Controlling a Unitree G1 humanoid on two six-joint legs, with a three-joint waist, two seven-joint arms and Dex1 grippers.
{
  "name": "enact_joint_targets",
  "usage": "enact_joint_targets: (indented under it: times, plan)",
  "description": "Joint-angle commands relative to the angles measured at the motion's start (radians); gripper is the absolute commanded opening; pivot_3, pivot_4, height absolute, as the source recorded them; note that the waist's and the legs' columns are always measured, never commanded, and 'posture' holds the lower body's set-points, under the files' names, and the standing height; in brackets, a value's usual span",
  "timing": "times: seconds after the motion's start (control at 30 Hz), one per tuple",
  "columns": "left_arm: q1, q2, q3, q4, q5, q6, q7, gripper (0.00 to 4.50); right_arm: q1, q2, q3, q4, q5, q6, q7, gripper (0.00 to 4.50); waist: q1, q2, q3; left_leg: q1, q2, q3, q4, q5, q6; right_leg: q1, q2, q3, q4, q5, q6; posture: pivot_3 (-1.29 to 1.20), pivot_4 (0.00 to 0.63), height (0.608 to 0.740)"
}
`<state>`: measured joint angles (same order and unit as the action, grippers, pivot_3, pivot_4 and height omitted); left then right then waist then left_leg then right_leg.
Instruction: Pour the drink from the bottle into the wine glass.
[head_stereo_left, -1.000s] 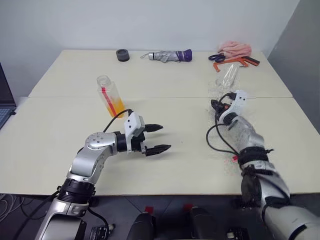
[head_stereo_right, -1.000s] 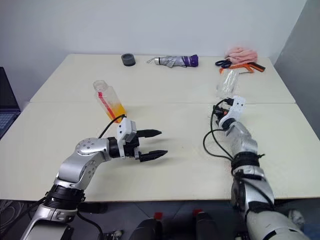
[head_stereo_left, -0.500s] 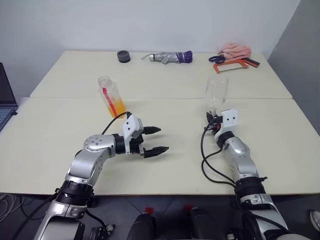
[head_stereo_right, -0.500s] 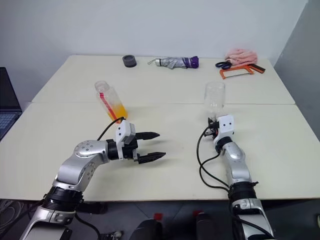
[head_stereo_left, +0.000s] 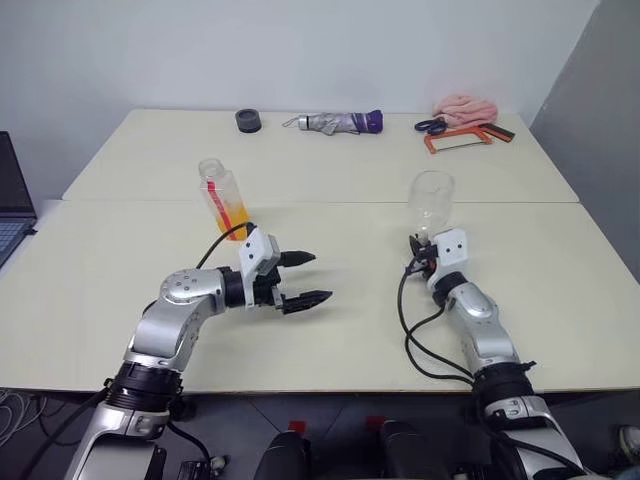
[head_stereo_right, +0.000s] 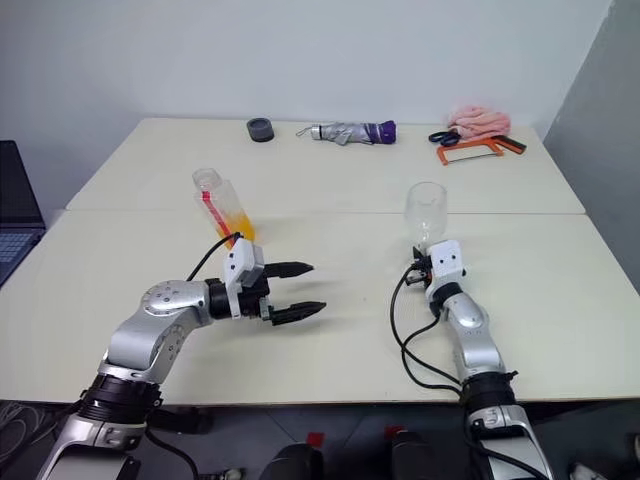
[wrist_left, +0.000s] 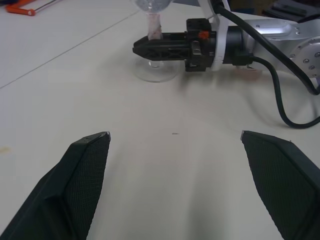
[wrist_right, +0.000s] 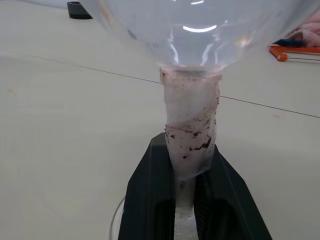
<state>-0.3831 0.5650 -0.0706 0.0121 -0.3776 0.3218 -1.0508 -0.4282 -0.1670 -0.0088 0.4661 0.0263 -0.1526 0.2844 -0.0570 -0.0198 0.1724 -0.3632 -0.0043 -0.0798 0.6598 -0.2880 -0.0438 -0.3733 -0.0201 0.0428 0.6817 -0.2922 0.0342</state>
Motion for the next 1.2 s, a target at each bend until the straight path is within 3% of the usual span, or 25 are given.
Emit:
enact_joint_targets:
  times: [0.03,0.23,0.5,0.93,1.2]
  plan:
    - [0.007,-0.014,0.079,-0.002,0.010,-0.059,0.085,4.50,0.004,0.015,0.036,0.037,-0.029,-0.082,0.006,0.15,0.000,0.000,0.000,0.000,0.000,0.000,0.000,0.000,0.000,0.000,0.000,0.000,0.000,0.000,0.000,0.00,0.150,0.740]
    - [0.026,-0.027,0.145,-0.015,0.014,-0.086,0.185,4.50,-0.121,0.066,0.066,0.101,-0.032,-0.172,0.035,0.15,-0.009,0.001,0.002,-0.002,0.002,0.001,0.000,0.000,0.000,-0.004,0.000,0.002,0.001,0.000,0.000,0.00,0.150,0.740]
    - [0.063,-0.002,0.183,-0.106,-0.006,-0.037,0.226,4.50,-0.353,0.171,0.094,0.442,-0.046,-0.254,0.087,0.15,-0.007,0.002,0.004,-0.005,0.005,0.001,-0.001,0.000,0.000,-0.007,-0.002,0.002,0.001,0.000,0.000,0.00,0.150,0.740]
    - [0.097,0.009,0.260,-0.241,-0.095,0.074,0.299,4.50,-0.382,0.222,0.055,0.600,-0.018,-0.341,0.175,0.15,-0.001,0.003,0.004,-0.016,0.003,0.000,0.001,0.000,-0.001,-0.017,-0.004,0.000,0.001,0.001,0.000,0.00,0.150,0.740]
    - [0.080,0.012,0.243,-0.252,-0.105,0.090,0.294,4.50,-0.366,0.226,0.053,0.584,-0.018,-0.351,0.179,2.81,-0.001,0.003,0.004,-0.016,0.003,0.000,0.001,0.000,-0.001,-0.017,-0.003,0.000,0.001,0.001,0.000,0.00,0.150,0.740]
